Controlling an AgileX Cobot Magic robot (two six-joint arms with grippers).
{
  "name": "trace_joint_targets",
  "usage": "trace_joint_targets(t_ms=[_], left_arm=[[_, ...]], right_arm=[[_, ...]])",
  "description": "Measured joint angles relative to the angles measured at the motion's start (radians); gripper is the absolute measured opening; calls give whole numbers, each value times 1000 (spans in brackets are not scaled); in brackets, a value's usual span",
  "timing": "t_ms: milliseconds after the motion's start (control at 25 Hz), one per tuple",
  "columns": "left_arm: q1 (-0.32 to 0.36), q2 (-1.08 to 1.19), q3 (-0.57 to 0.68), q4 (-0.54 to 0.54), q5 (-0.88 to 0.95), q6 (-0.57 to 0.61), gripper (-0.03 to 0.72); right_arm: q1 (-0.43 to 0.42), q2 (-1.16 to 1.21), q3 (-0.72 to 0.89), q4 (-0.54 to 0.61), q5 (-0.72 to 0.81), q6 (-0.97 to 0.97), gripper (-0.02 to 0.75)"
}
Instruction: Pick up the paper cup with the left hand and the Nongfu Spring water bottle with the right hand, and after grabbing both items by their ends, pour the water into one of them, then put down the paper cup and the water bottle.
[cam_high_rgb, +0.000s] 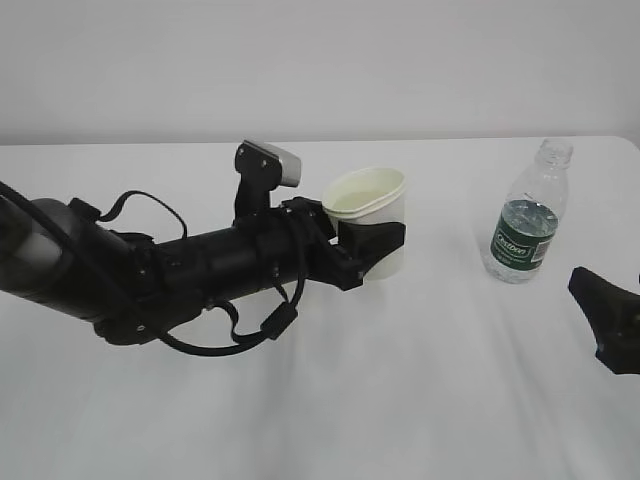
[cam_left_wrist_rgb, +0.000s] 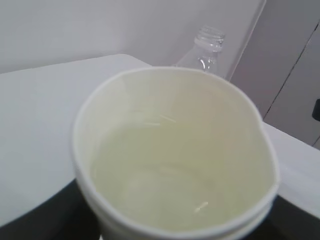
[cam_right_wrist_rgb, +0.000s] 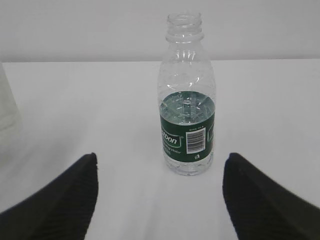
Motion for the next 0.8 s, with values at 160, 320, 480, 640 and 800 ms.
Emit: trace_joint_targets(t_ms=[160, 320, 480, 640, 800], left_arm=[[37, 0, 59, -34, -84, 8, 482], [67, 0, 107, -66, -90, 61, 482], [82, 0, 144, -97, -91, 119, 482], [82, 0, 178, -153, -92, 187, 482], [82, -3, 218, -248, -92, 238, 482]], right_arm=[[0, 0, 0, 0, 0, 0, 592], [0, 0, 0, -1, 0, 0, 591], [0, 0, 0, -1, 0, 0, 591], [0, 0, 0, -1, 0, 0, 591], [0, -2, 0, -1, 0, 0, 591]])
